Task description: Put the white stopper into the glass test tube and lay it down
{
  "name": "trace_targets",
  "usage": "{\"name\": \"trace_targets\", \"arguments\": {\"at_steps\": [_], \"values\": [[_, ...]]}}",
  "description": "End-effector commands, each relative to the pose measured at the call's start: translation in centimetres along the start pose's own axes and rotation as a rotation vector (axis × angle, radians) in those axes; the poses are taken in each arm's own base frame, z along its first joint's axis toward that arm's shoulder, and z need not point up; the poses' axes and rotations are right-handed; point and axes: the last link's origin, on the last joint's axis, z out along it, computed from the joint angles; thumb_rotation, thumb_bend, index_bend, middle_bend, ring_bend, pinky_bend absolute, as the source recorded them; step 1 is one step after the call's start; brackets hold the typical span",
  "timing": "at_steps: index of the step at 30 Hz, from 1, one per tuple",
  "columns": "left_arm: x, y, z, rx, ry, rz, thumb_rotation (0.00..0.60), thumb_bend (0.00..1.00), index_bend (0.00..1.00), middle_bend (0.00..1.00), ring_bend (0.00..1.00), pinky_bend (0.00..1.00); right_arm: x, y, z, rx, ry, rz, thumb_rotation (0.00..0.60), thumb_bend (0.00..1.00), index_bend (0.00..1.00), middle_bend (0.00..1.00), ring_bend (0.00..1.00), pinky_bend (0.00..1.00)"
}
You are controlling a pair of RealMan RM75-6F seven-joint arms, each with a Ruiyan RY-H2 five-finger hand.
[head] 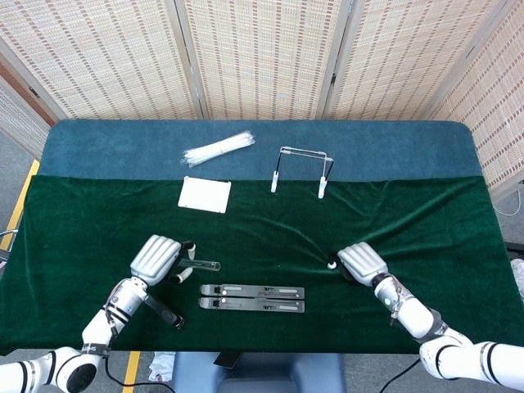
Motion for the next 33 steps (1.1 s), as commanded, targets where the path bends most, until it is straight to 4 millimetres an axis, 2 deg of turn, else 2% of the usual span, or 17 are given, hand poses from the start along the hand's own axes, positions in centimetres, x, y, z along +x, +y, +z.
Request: {"name": "trace_targets", "arguments": {"at_steps": [1,13,16,17,18,20,21,25,26,30,33], "values": [[0.0,0.0,0.0,-0.001,-0.002,0.000,0.600,0.44,0.67,0.89,0.80,0.80,0.0,0.1,-0.1,-0.006,0.004,-0.001,0.600,0.80,0.35,0.89,1.00,0.96],[0.3,-0.1,0.0,0.006,0.001,-0.007,0.600,0.44,0.67,0.89,0.80,0.80,2.1,0.0,-1.2,0.015,0.109,0.050,0.600,0.79,0.35,0.89,1.00,0.96],[0.3,0.0,-0.1,0.006,0.003,-0.010,0.600,0.44,0.67,0.89,0.80,0.80,2.3,-0.4,-1.4,0.025,0.119,0.051,0.597,0.49,0.34,0.90,1.00,0.96],[0.4,0.0,-0.1,0.005,0.004,-0.011,0.600,0.44,0.67,0.89,0.80,0.80,2.3,-0.5,-1.5,0.028,0.115,0.052,0.558,0.36,0.33,0.90,1.00,0.96],[0.4,0.1,-0.1,0.005,0.005,-0.011,0.600,0.44,0.67,0.89,0.80,0.80,2.2,-0.7,-1.5,0.032,0.104,0.058,0.505,0.30,0.31,0.91,1.00,0.96],[0.4,0.1,-0.1,0.006,0.005,-0.011,0.600,0.44,0.67,0.89,0.80,0.80,2.0,-0.7,-1.6,0.036,0.091,0.065,0.414,0.25,0.30,0.91,1.00,0.96],[0.3,0.0,-0.2,0.007,0.005,-0.012,0.600,0.44,0.67,0.89,0.80,0.80,1.9,-0.6,-1.7,0.035,0.085,0.064,0.396,0.25,0.30,0.91,1.00,0.96],[0.2,-0.1,-0.2,0.011,0.000,-0.011,0.600,0.44,0.67,0.89,0.80,0.80,1.6,-0.2,-1.9,0.028,0.078,0.044,0.379,0.24,0.30,0.91,1.00,0.96],[0.2,0.0,-0.2,0.011,0.001,-0.012,0.600,0.44,0.67,0.89,0.80,0.80,1.6,-0.2,-1.9,0.030,0.078,0.044,0.385,0.24,0.30,0.91,1.00,0.96],[0.2,0.0,-0.2,0.009,0.002,-0.013,0.600,0.44,0.67,0.89,0.80,0.80,1.9,0.6,-1.6,0.023,0.139,-0.054,0.569,0.24,0.33,0.94,1.00,0.98],[0.2,0.2,-0.2,0.008,0.001,-0.014,0.600,0.44,0.67,0.89,0.80,0.80,2.0,0.8,-1.1,0.022,0.155,-0.094,0.598,0.25,0.38,0.95,1.00,0.99]]}}
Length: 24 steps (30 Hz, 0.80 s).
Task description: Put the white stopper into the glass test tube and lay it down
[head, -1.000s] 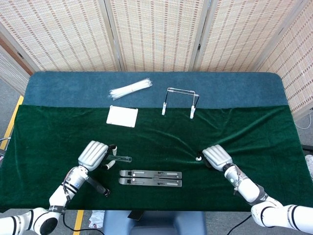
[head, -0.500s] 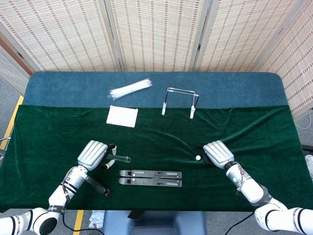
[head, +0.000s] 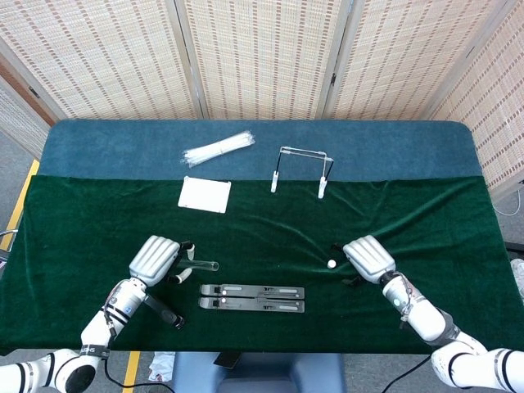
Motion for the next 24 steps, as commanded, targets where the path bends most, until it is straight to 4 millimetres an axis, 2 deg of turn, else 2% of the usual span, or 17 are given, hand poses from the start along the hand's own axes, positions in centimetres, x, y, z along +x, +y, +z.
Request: {"name": "trace_targets", "arguments": {"at_steps": [1,6,14,24], "values": [[0.0,0.1,0.0,-0.001,0.000,0.000,0.600,0.44,0.67,0.89,0.80,0.80,0.0,0.3,0.6,0.004,0.028,-0.072,0.600,0.25,0.39,0.95,1.00,1.00],[-0.1,0.1,0.1,0.002,-0.003,0.002,0.600,0.44,0.67,0.89,0.80,0.80,-0.5,0.0,1.5,0.016,0.022,-0.101,0.600,0.26,0.41,0.96,1.00,1.00],[-0.3,-0.1,0.2,0.012,-0.012,0.001,0.600,0.44,0.67,0.89,0.80,0.80,-1.4,-0.8,2.9,0.035,-0.001,-0.120,0.600,0.37,0.43,0.97,1.00,1.00],[-0.5,-0.2,0.2,0.014,-0.016,-0.003,0.600,0.44,0.67,0.89,0.80,0.80,-2.0,-1.1,3.5,0.033,-0.023,-0.142,0.600,0.38,0.43,0.97,1.00,1.00]]}}
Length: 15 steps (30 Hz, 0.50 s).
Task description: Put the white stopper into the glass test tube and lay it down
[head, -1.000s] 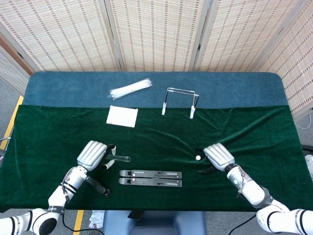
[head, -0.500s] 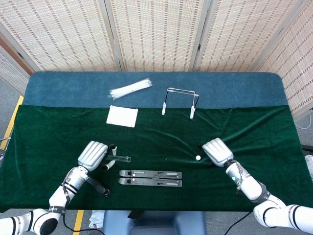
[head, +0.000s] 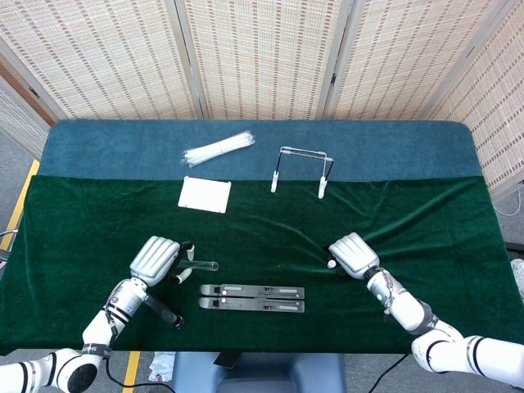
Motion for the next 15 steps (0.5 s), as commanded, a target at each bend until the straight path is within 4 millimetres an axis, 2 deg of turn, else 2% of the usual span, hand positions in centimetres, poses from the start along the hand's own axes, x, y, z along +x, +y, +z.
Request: {"name": "trace_targets", "arguments": {"at_steps": [1,15], "values": [[-0.07,0.03,0.03,-0.002,-0.002,-0.001,0.600,0.44,0.67,0.89,0.80,0.80,-0.04,-0.04,0.03,-0.002,-0.002,-0.001,0.600,0.38,0.43,0.97,1.00,1.00],[-0.28,-0.02,0.03,-0.003,-0.005,-0.001,0.600,0.44,0.67,0.89,0.80,0.80,-0.50,-0.29,0.53,-0.007,-0.020,-0.015,0.600,0.38,0.46,0.97,1.00,1.00]]}}
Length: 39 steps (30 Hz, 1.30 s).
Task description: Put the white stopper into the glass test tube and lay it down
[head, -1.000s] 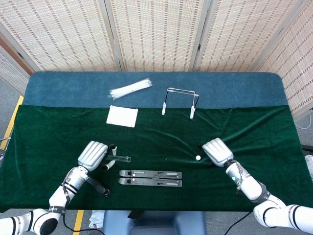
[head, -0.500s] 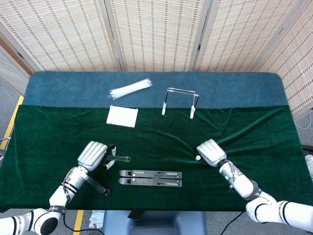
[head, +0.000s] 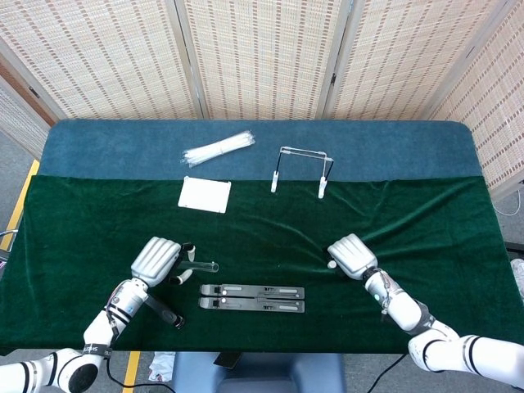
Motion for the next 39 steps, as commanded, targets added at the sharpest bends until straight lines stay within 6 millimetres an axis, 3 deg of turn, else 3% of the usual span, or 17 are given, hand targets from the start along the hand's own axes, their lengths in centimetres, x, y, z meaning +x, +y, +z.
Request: {"name": "trace_targets", "arguments": {"at_steps": [1,19,26,31,39], "values": [[0.0,-0.1,0.0,0.001,-0.001,0.001,0.600,0.44,0.67,0.89,0.80,0.80,0.0,0.0,0.2,-0.003,-0.003,-0.002,0.600,0.38,0.46,0.97,1.00,1.00],[0.0,-0.3,0.1,0.007,-0.004,-0.002,0.600,0.44,0.67,0.89,0.80,0.80,-0.1,-0.4,0.9,-0.003,-0.012,-0.010,0.600,0.42,0.51,0.97,1.00,1.00],[0.0,-0.5,0.4,0.013,-0.003,-0.024,0.600,0.44,0.67,0.89,0.80,0.80,0.5,-0.5,1.1,-0.012,0.001,0.023,0.600,0.54,0.63,0.98,1.00,1.00],[0.4,0.0,0.9,0.002,-0.010,-0.093,0.600,0.45,0.67,0.89,0.80,0.80,3.4,-0.7,-0.1,0.011,0.069,0.135,0.600,0.59,0.66,0.99,1.00,1.00],[0.9,2.3,2.2,-0.043,-0.020,-0.231,0.600,0.46,0.67,0.89,0.80,0.80,10.0,-1.9,-2.9,0.117,0.192,0.280,0.600,0.62,0.68,1.00,1.00,1.00]]}}
